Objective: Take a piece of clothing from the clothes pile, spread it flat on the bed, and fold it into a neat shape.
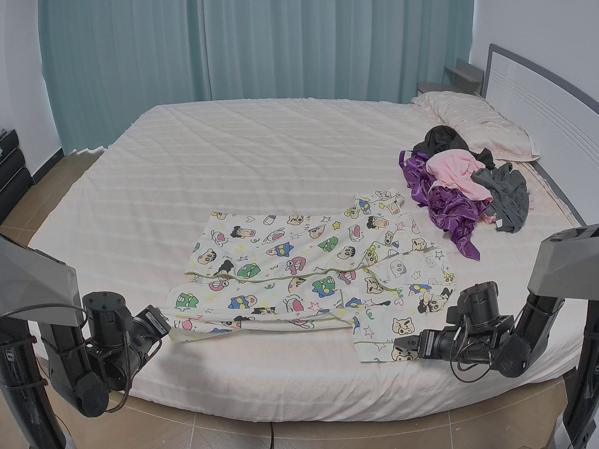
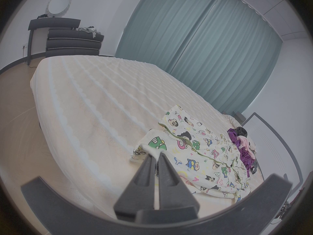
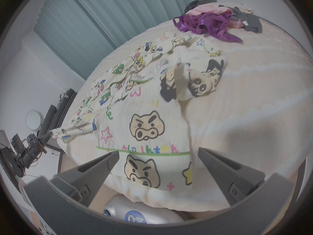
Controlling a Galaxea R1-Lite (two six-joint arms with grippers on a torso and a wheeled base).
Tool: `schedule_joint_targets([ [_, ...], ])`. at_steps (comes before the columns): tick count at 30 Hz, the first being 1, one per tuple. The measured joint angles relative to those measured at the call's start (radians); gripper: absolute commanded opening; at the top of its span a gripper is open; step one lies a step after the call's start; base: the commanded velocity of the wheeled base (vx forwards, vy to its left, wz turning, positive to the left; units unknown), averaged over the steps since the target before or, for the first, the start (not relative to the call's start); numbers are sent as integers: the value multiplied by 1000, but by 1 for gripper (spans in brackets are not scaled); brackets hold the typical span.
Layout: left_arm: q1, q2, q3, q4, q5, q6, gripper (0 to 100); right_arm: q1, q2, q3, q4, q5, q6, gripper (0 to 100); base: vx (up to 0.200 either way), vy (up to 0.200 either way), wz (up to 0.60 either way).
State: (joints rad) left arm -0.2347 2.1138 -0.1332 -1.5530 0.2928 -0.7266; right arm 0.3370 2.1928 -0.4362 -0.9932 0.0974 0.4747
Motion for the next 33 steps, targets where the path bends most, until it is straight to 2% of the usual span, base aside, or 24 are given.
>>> schedule_joint_targets([
  [4,0,0,0,0,0,0,0,10,28,-8,-6,-1,2,100,0,0,0],
  [5,0,0,0,0,0,0,0,11,32,-9,-6,-1,2,0,0,0,0],
  [21,-18,0,7,0,3,1,0,-4,15,22,-3,-31,10,0,0,0,0],
  [33,-37,-3,40,0,16,1,0,-7,-174,211,0,-23,1,0,0,0,0],
])
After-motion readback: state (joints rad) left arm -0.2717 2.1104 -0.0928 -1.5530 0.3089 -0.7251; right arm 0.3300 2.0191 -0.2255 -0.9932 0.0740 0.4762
